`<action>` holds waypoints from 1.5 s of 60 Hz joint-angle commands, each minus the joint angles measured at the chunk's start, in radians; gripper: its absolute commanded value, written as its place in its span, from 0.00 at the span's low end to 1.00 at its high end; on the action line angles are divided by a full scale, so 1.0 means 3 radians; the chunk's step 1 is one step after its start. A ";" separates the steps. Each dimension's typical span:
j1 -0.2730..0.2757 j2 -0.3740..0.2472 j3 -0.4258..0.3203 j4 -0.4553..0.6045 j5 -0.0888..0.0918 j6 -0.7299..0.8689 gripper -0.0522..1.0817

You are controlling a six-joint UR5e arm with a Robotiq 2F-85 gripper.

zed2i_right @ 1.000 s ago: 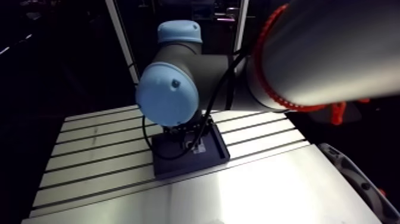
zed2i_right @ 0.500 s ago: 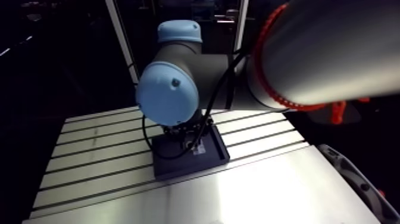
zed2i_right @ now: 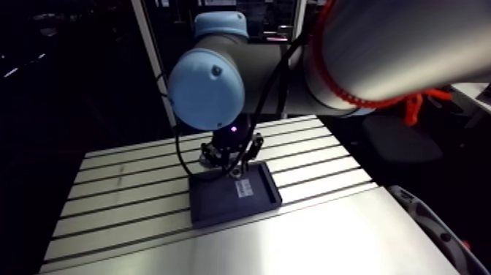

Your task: Pick up the bearing and press it into the housing until flush.

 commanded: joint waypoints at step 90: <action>0.0292 0.0715 -0.0944 0.0137 0.0019 0.0069 0.69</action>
